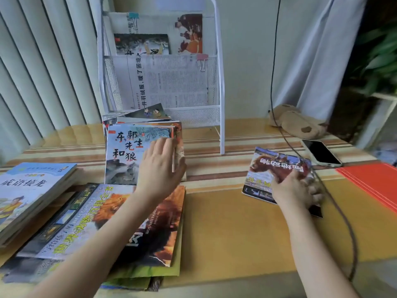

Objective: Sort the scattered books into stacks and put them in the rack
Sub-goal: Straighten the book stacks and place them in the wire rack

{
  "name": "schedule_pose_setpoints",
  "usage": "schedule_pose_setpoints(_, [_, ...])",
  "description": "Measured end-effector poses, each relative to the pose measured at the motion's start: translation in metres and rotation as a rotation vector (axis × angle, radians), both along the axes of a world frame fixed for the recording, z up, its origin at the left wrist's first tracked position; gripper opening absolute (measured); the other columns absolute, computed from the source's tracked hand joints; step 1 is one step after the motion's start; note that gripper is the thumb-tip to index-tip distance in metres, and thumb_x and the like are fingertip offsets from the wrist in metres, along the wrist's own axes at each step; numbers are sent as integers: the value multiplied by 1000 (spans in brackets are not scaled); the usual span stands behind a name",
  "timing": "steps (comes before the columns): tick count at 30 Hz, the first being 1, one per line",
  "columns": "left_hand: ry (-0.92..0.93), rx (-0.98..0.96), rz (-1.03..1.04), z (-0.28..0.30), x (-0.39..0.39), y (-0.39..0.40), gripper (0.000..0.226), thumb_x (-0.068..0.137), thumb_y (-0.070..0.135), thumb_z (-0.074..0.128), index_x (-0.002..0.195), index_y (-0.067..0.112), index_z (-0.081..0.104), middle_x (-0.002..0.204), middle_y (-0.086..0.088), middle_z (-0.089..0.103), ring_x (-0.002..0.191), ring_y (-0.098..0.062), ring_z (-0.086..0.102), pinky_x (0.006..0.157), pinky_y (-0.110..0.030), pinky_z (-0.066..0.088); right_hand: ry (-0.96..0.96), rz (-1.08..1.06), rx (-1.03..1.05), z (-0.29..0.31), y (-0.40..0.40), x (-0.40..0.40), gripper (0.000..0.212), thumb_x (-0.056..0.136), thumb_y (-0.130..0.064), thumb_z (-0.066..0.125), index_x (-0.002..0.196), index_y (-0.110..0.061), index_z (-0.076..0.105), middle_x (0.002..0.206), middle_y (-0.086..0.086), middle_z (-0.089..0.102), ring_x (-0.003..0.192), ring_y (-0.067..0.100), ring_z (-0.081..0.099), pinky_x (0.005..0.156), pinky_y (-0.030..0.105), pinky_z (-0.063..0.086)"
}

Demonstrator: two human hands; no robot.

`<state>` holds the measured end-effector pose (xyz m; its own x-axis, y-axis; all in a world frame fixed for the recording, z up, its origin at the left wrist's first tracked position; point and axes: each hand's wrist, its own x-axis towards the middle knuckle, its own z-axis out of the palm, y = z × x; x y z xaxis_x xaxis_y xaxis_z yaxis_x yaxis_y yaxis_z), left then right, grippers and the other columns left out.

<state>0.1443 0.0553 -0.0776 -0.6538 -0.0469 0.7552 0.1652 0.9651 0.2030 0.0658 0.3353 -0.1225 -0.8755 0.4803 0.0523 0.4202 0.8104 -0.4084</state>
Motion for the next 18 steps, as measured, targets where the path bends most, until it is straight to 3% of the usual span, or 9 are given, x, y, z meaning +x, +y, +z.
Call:
schedule_pose_setpoints(2, [-313,163,-246,3,-10,39,38,88,31,58,119,12,49,119,-7,51,113,-24,49,93,-33,40,131,34,-34,-1,-5,2,55,85,-44,56,129,-15,40,137,23,40,126,42,34,103,49,26])
schedule_pose_setpoints(4, [-764,324,-417,0,-20,72,67,81,45,67,136,17,39,138,-4,40,131,-21,36,109,-34,31,315,56,-208,4,-8,7,44,82,-29,63,122,-18,47,130,19,45,117,37,43,95,42,36])
schedule_pose_setpoints(5, [-917,347,-449,-6,-26,84,85,73,56,69,142,21,32,144,-3,35,138,-24,28,114,-38,26,400,60,-341,4,-8,6,38,81,-23,63,117,-20,50,125,16,47,110,34,47,90,39,39])
schedule_pose_setpoints(7, [-1053,213,-374,-24,-35,97,108,64,70,66,149,25,17,156,-3,21,145,-33,4,119,-45,10,478,39,-616,6,-8,7,31,76,-22,65,103,-27,51,115,10,51,97,29,52,80,34,44])
schedule_pose_setpoints(9, [-988,1,-236,-40,-38,98,113,61,79,59,150,30,10,160,-1,6,145,-33,-12,118,-49,-4,478,4,-940,6,-5,3,32,71,-25,66,97,-32,48,109,11,58,91,27,61,67,35,53])
schedule_pose_setpoints(11, [-878,-59,-214,-47,-40,94,113,56,84,53,149,33,13,160,1,9,147,-26,-8,117,-52,-5,394,10,-1221,7,-6,0,36,79,-16,66,109,-21,46,103,10,62,76,22,69,47,25,50])
schedule_pose_setpoints(13, [-769,-65,-268,-49,-41,90,102,62,79,57,148,38,19,158,5,18,148,-22,0,117,-53,-4,284,78,-1236,12,-14,4,42,84,-8,62,118,-17,38,90,8,64,50,13,64,39,20,44])
schedule_pose_setpoints(16, [-496,78,-440,-46,-44,92,58,80,32,63,136,35,48,143,10,48,137,-14,37,116,-44,20,289,198,-1167,18,-26,6,48,85,-9,58,119,-28,30,77,3,64,38,12,55,39,22,43])
schedule_pose_setpoints(18, [-366,345,-442,-37,-43,95,51,74,-1,56,115,26,69,118,7,68,112,-5,58,101,-16,38,329,213,-1221,18,-25,6,36,88,-20,52,120,-22,35,78,7,69,36,15,53,37,22,42])
